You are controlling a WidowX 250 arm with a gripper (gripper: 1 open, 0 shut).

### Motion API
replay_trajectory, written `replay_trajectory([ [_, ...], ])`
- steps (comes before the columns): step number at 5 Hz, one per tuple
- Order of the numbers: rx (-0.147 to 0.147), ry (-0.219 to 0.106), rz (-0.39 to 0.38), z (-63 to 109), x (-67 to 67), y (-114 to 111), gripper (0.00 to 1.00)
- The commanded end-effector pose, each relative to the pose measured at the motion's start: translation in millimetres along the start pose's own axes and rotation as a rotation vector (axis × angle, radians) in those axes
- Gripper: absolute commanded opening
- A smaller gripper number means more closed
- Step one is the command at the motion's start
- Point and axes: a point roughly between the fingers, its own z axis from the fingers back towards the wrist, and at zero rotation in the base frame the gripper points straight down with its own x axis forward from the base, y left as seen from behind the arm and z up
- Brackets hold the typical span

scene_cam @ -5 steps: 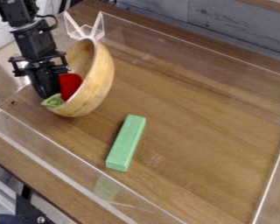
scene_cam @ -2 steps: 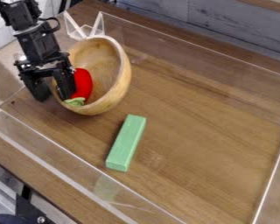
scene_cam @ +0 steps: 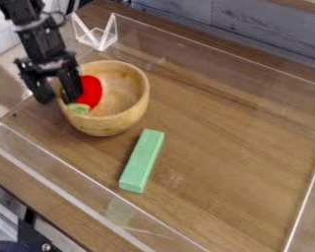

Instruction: Move the red object to the left side of the table

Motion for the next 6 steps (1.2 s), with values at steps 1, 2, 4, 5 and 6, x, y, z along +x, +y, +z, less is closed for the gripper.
replay_trajectory([
  [1,0.021,-0.052,0.005,17.3,9.3,7,1.0],
  [2,0.023,-0.059,0.012,20.2,14.0,13,1.0],
  [4,0.033,-0.072,0.028,25.9,24.6,27,1.0],
  [5,0.035,-0.075,0.032,26.6,29.8,30,1.0],
  [6,0.036,-0.077,0.033,25.3,34.2,31,1.0],
])
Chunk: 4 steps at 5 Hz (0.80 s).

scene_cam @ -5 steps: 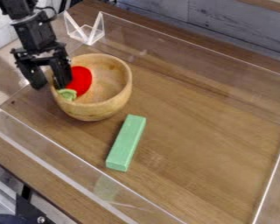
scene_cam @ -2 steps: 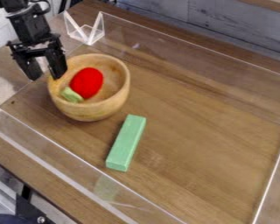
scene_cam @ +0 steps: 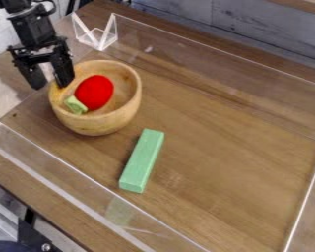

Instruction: Move the red object to the left side of the table

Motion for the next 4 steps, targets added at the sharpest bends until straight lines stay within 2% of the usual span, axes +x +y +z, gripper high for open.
replay_trajectory([
  [1,0.03,-0.055,-0.002,14.5,9.1,1.1,1.0],
  [4,0.036,-0.056,0.007,5.7,18.1,-2.5,1.0],
])
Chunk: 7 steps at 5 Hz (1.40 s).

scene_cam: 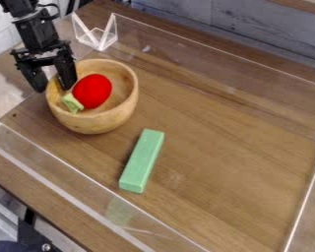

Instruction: Move the red object to the left side of the table

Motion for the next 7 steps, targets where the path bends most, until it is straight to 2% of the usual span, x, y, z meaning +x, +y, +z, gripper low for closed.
replay_trajectory([
  [1,0.028,-0.052,-0.013,13.7,10.8,-0.1,0.0],
  [4,0.011,-0.055,0.005,14.5,18.3,-2.0,0.0],
  [7,-0.029,-0.053,0.04,18.7,19.6,-2.5,0.0],
])
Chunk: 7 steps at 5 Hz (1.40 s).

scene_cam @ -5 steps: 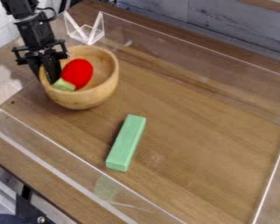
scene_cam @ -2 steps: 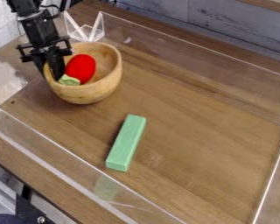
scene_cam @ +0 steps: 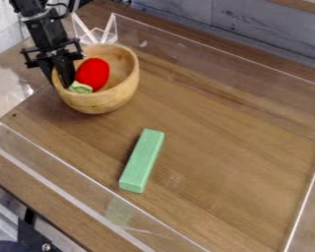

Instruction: Move the red object to the left side of the table

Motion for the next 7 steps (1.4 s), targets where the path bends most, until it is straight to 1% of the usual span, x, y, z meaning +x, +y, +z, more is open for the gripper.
replay_trajectory([
  [1,0.006,-0.064,0.01,22.5,7.8,4,0.0],
  [4,-0.001,-0.06,0.013,28.4,7.7,0,0.0],
  [5,-0.002,-0.057,0.015,29.3,7.3,-1,1.0],
  [6,-0.01,-0.058,0.013,34.3,6.2,-4,0.0],
  [7,-0.015,-0.059,0.012,37.6,5.8,-6,0.0],
])
